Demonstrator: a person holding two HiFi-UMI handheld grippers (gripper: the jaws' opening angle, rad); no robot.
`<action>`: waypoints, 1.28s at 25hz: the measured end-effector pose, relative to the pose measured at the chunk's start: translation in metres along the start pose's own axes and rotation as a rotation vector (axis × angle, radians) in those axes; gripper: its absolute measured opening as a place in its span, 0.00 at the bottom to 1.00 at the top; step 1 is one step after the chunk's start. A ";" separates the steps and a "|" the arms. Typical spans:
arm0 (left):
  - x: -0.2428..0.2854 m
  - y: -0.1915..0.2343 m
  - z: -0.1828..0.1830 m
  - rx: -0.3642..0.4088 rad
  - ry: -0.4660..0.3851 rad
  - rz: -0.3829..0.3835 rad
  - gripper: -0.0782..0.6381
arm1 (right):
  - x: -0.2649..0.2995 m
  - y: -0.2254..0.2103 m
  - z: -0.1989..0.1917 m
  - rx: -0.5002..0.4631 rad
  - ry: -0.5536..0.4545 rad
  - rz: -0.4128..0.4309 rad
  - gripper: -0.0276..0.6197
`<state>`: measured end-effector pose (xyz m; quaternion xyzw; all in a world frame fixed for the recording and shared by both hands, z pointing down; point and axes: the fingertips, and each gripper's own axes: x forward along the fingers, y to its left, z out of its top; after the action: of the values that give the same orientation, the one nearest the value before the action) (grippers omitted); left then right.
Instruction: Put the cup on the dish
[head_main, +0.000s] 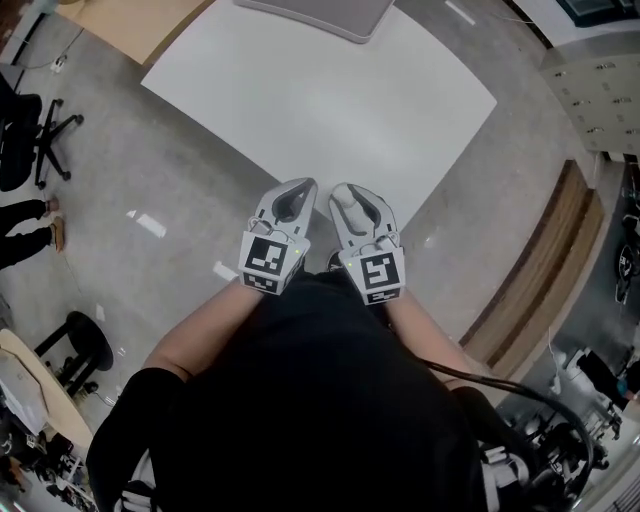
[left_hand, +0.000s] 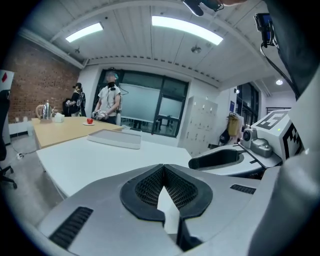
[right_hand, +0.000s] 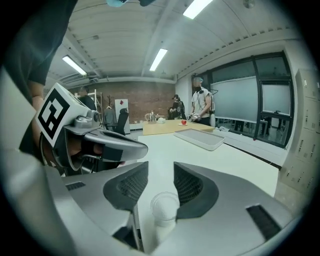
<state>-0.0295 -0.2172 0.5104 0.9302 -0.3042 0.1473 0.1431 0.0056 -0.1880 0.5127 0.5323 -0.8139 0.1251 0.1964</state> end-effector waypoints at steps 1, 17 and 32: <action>0.004 0.005 -0.002 0.001 0.006 -0.011 0.12 | 0.006 0.000 -0.004 -0.001 0.011 0.000 0.26; 0.026 0.035 -0.030 -0.005 0.088 -0.064 0.12 | 0.054 -0.013 -0.094 0.065 0.211 -0.033 0.48; 0.048 0.050 -0.052 -0.017 0.135 -0.021 0.12 | 0.074 -0.018 -0.106 0.027 0.188 -0.003 0.47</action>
<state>-0.0328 -0.2629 0.5842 0.9200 -0.2855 0.2058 0.1726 0.0151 -0.2119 0.6402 0.5220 -0.7894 0.1851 0.2648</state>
